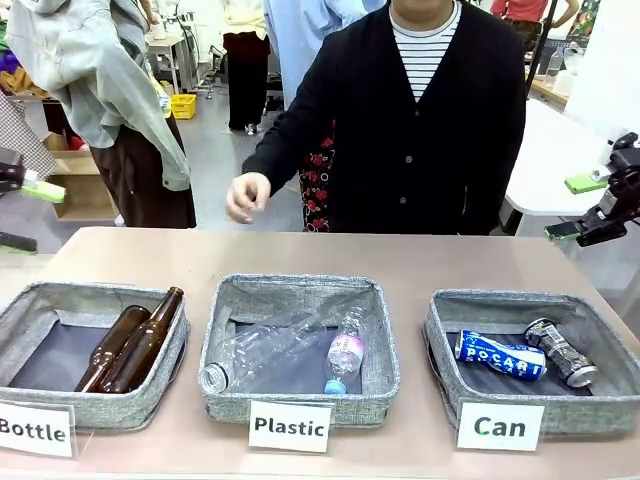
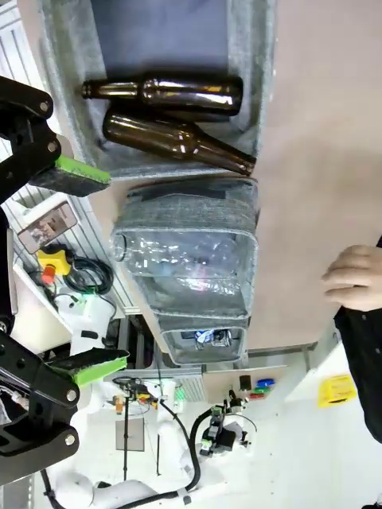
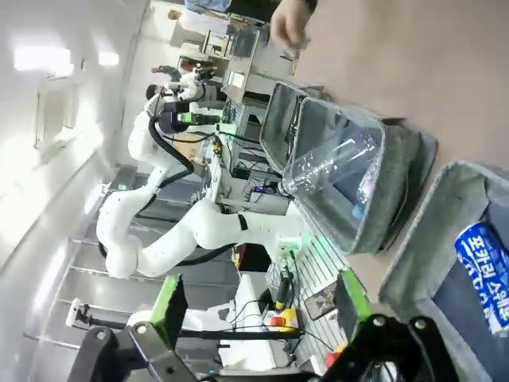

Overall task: Sort the can waste into the basket.
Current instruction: Pick up the can waste from the table and place it in the right Fabric basket.

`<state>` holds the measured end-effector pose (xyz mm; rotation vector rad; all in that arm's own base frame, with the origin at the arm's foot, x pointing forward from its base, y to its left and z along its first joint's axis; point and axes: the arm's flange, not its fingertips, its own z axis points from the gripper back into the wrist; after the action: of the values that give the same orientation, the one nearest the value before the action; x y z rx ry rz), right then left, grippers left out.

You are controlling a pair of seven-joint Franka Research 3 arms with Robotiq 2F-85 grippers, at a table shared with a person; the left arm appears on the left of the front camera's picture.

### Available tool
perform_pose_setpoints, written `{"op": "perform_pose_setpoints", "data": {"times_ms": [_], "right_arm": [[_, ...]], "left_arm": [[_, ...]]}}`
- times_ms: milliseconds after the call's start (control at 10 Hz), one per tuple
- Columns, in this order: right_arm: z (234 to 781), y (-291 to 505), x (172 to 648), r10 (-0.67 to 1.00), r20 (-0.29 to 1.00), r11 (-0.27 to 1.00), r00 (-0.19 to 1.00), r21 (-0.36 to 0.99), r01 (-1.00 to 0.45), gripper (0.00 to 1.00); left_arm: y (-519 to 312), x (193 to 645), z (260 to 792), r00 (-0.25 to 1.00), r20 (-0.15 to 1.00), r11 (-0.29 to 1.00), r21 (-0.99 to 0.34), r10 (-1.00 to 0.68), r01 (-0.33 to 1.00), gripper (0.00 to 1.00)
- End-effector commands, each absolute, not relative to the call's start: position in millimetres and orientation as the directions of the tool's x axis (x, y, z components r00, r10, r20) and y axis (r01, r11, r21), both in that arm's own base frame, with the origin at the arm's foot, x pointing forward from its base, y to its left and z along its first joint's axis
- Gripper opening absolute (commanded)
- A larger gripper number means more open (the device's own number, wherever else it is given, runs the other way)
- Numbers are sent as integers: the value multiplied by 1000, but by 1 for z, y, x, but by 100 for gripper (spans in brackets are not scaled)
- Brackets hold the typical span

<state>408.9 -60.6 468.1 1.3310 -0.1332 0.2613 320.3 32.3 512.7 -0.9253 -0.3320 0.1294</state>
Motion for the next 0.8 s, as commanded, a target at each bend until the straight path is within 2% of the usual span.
{"op": "perform_pose_setpoints", "data": {"times_ms": [0, 200, 400, 500, 700], "right_arm": [[465, -65, 407, 108, 264, 231, 959, 931, -282, 100], [465, -65, 407, 108, 264, 231, 959, 931, -282, 100], [465, -65, 407, 108, 264, 231, 959, 931, -282, 100], [465, -65, 407, 108, 264, 231, 959, 931, -282, 100], [465, -65, 407, 108, 264, 231, 959, 931, -282, 100]], "left_arm": [[16, 332, 490, 943, 230, 578, -814, 240, 51, 100], [12, 337, 477, 948, 198, 520, -853, 250, 41, 100], [6, 346, 469, 977, 135, 390, -919, 163, 62, 100], [11, 345, 484, 955, 175, 531, -847, 240, 22, 100], [11, 345, 484, 955, 175, 531, -847, 240, 22, 100]]}}
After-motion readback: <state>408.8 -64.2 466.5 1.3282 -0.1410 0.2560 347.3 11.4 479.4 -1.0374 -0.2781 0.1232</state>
